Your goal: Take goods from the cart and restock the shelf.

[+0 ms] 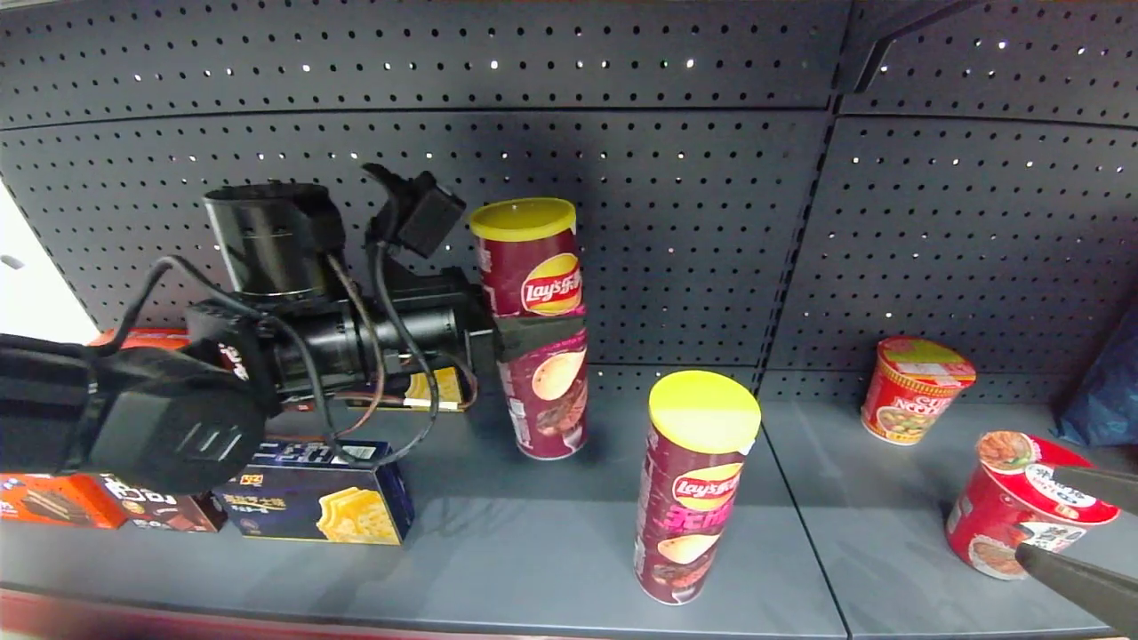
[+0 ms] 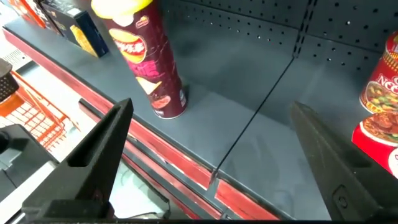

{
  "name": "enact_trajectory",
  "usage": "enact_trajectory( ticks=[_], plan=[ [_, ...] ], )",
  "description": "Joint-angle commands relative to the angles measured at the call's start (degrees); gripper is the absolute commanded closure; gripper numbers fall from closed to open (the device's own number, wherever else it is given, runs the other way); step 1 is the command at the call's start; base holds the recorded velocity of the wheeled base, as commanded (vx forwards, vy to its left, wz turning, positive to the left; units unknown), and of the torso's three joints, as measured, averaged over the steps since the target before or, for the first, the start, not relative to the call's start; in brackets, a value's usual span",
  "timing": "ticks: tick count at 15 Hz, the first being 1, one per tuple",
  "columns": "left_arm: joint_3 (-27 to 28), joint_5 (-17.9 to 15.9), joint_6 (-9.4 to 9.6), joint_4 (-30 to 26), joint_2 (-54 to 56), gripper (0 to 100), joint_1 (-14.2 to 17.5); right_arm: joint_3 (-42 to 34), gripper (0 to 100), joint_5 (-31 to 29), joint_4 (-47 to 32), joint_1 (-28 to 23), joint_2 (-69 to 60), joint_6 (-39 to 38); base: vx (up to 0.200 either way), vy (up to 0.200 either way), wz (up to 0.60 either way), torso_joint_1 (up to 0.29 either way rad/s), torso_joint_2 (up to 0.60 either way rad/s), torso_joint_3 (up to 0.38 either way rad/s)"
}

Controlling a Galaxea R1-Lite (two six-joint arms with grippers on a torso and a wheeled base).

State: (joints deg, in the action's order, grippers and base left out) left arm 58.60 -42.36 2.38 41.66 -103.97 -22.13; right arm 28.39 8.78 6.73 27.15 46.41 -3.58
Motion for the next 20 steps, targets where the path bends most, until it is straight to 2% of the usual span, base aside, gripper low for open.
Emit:
enact_trajectory(
  ticks=[1, 4, 14, 20],
  plan=[
    [8.5, -2.6, 0.0, 0.7, -10.6, 100, -0.2, 0.0, 0, 0.0, 0.0, 0.4, 0.2, 0.0, 0.0, 0.0, 0.0, 0.0, 0.0, 0.0],
    [13.3, -2.7, 0.0, 0.4, -15.2, 100, -0.6, -0.1, 0, 0.1, 0.0, 0.4, 0.2, 0.0, 0.0, 0.0, 0.0, 0.0, 0.0, 0.0],
    [18.0, -2.7, 0.0, 0.4, -21.8, 100, -2.8, 2.1, 0, 0.4, 0.0, 1.4, 1.8, 0.1, 0.0, 0.0, 0.0, 0.0, 0.0, 0.0],
    [22.9, -2.8, 0.0, 0.2, -26.0, 100, -4.3, 2.0, 0, 0.3, 0.0, 1.3, 1.7, 0.1, 0.0, 0.0, 0.0, 0.0, 0.0, 0.0]
  ],
)
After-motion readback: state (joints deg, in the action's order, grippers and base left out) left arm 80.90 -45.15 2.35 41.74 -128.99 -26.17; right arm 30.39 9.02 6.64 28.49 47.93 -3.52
